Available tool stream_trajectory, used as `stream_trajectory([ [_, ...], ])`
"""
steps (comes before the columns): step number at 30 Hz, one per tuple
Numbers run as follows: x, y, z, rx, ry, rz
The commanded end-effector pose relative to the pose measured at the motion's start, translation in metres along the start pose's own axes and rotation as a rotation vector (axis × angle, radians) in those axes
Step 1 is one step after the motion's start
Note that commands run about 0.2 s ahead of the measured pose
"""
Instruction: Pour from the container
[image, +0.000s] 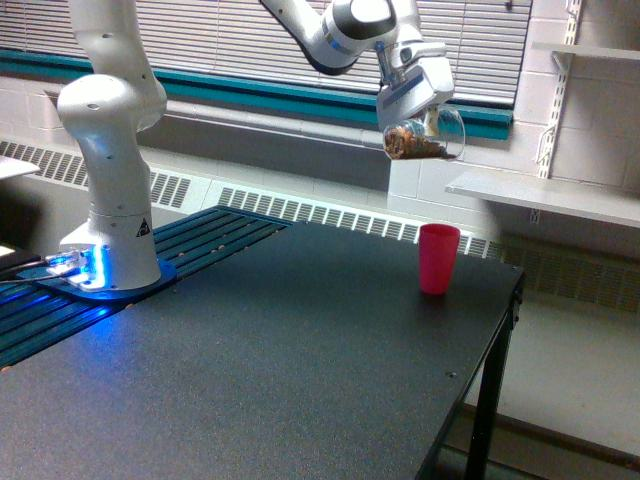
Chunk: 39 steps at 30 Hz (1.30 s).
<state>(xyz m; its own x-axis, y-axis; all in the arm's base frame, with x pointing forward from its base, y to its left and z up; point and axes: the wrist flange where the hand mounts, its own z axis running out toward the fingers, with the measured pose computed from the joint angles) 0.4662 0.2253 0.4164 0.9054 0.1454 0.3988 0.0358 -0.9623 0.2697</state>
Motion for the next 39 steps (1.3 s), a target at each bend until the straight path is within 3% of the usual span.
stream_trajectory([
  [1, 0.000, 0.002, -0.002, -0.004, -0.003, -0.026],
  [8, -0.029, -0.030, 0.004, -0.019, -0.012, -0.043],
  [14, -0.036, -0.041, 0.007, -0.026, -0.021, -0.062],
  [39, -0.028, -0.015, 0.026, -0.082, -0.068, -0.058],
])
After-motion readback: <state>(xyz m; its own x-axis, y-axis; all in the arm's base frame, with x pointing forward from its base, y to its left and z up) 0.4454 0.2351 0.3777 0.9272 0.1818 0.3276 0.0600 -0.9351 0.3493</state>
